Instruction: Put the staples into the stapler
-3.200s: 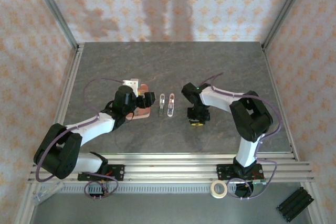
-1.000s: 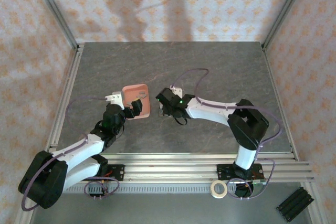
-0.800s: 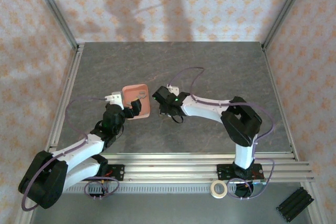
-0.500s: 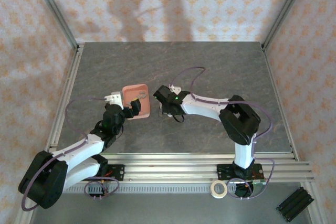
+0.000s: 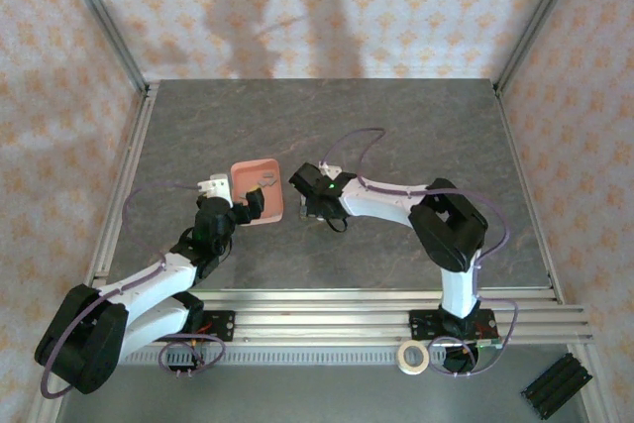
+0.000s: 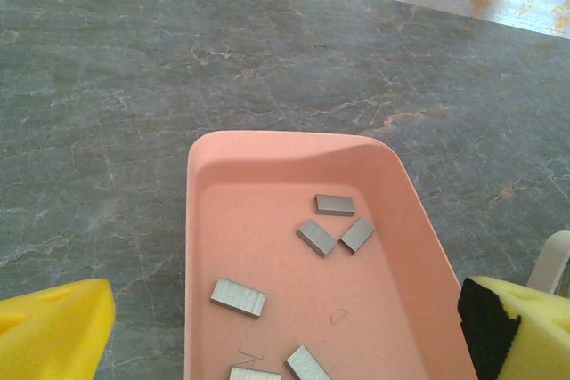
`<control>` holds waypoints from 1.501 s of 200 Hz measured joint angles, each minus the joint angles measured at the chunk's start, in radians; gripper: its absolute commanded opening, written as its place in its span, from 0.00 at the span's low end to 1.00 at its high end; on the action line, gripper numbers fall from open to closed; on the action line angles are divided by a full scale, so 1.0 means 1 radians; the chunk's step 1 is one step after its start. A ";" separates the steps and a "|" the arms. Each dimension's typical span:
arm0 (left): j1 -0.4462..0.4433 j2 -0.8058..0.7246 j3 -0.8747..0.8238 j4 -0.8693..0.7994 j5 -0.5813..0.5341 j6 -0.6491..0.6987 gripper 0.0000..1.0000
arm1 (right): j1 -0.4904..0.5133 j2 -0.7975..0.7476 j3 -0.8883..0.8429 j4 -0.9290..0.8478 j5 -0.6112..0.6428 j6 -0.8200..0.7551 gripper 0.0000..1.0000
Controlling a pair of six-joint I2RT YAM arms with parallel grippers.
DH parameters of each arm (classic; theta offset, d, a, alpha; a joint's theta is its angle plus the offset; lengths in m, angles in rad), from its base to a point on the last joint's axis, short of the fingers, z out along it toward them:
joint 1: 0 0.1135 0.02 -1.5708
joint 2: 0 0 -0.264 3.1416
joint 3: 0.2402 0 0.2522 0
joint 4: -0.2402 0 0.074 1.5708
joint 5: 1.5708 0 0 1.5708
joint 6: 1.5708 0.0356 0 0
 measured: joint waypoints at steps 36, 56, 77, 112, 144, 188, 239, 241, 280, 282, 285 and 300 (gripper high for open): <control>0.000 0.006 0.000 0.000 0.000 0.000 1.00 | -0.005 0.003 0.000 0.000 -0.007 0.000 0.14; 0.000 0.006 0.000 0.000 0.000 0.000 1.00 | -0.006 0.003 0.000 0.000 -0.012 0.000 0.14; 0.000 0.006 0.000 0.000 0.000 0.001 1.00 | -0.006 0.003 0.000 0.000 -0.012 0.000 0.14; 0.000 0.005 0.000 0.000 0.000 0.006 1.00 | -0.006 -0.003 0.000 -0.002 -0.011 0.000 0.14; 0.000 0.005 0.000 0.000 0.000 0.007 1.00 | -0.006 -0.018 0.000 -0.002 -0.011 0.000 0.14; 0.000 0.005 0.000 0.000 0.000 0.008 1.00 | -0.006 -0.021 0.000 -0.001 -0.015 0.000 0.14; 0.000 -0.011 0.000 0.000 0.000 0.008 1.00 | -0.006 -0.021 0.000 0.000 -0.023 0.000 0.14; 0.000 -0.011 0.000 0.000 0.000 0.008 1.00 | -0.006 -0.021 0.000 0.000 -0.023 0.000 0.14; 0.000 -0.011 0.000 0.000 0.000 0.008 1.00 | -0.006 -0.021 0.000 0.000 -0.024 0.000 0.14; 0.000 -0.011 0.000 0.000 0.000 0.008 1.00 | -0.006 -0.021 0.000 0.000 -0.024 0.000 0.14; 0.000 -0.011 0.000 0.000 0.000 0.008 1.00 | -0.006 -0.021 0.000 0.000 -0.024 0.000 0.14; 0.000 -0.011 0.000 0.000 0.000 0.008 1.00 | -0.006 -0.020 0.000 -0.001 -0.024 0.000 0.14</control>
